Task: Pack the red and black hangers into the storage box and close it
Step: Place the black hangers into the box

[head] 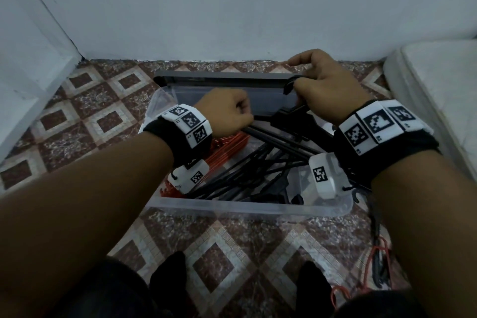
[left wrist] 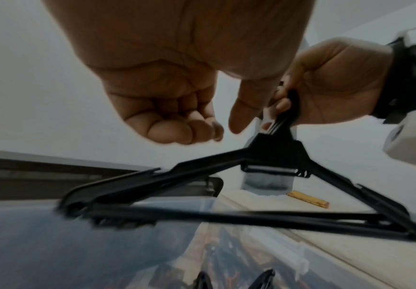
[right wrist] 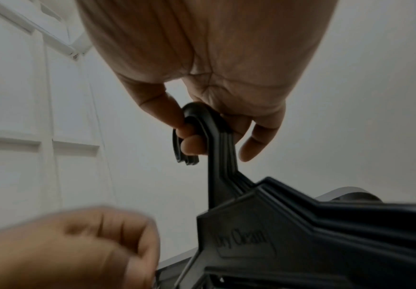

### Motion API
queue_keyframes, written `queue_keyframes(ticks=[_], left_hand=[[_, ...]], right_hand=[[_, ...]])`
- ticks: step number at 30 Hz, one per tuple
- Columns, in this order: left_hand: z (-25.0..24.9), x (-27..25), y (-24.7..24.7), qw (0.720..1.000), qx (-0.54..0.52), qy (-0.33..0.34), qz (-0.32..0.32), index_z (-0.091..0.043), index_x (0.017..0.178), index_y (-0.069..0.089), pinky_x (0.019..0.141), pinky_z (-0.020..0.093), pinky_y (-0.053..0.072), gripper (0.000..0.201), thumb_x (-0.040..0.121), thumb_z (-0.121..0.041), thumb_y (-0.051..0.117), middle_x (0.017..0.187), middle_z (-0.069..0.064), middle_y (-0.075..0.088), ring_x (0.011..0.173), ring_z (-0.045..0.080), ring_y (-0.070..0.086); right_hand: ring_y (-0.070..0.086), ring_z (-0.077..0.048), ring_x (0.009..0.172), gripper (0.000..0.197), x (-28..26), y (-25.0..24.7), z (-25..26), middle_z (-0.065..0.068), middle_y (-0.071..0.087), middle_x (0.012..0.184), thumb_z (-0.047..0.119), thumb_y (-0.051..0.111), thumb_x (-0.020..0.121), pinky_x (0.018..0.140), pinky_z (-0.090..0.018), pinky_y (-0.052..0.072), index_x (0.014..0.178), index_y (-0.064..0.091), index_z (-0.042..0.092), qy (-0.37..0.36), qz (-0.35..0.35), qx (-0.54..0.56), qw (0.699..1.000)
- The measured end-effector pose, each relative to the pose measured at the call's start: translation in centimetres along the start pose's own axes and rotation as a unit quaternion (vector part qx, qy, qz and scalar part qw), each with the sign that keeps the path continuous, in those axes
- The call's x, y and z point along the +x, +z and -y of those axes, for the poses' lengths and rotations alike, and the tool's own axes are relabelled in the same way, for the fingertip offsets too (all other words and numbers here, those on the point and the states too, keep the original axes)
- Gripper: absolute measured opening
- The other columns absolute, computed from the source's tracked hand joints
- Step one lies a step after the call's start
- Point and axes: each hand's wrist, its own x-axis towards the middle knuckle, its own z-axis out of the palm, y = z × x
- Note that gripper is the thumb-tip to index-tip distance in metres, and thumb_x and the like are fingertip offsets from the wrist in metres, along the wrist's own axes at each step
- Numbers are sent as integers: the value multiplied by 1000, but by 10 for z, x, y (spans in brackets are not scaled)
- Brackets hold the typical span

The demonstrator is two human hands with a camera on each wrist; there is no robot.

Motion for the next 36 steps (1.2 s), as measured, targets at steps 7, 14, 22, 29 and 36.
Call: queue_keyframes(ticks=[7,14,22,29,36], left_hand=[[33,16,62,939,149,-33,309,-12,94,70,79,37,56,31,83,-41,68,95,7,71,89,25,65],[58,68,150,852,253,25,458,-13,84,64,85,39,54,44,80,-57,68,99,9,70,91,31,65],[68,81,199,790,303,-43,531,-17,86,73,89,51,55,42,75,-57,75,102,9,72,97,37,67],[86,58,152,905,263,-31,332,-13,87,63,76,29,46,17,84,-29,68,81,3,52,76,17,51],[65,15,51,977,159,-48,132,-12,105,68,68,26,37,28,94,-35,56,100,13,69,89,33,63]], right_hand=[[64,-21,69,30,2,-9,-8,0,66,80,19,54,89,60,-32,52,117,54,32,-29,-52,26,998],[66,-20,73,34,8,-12,-20,3,68,86,20,63,90,69,-32,55,121,56,31,-53,-67,12,996],[69,-11,75,34,18,-18,-37,3,70,90,23,67,89,75,-32,57,119,57,35,-44,-89,13,995],[68,-12,77,31,22,-15,-38,7,68,90,25,66,89,75,-33,58,116,58,37,-50,-105,14,993],[64,-2,81,33,12,-19,-30,9,66,94,20,69,86,72,-15,50,114,62,35,-50,-88,-15,995]])
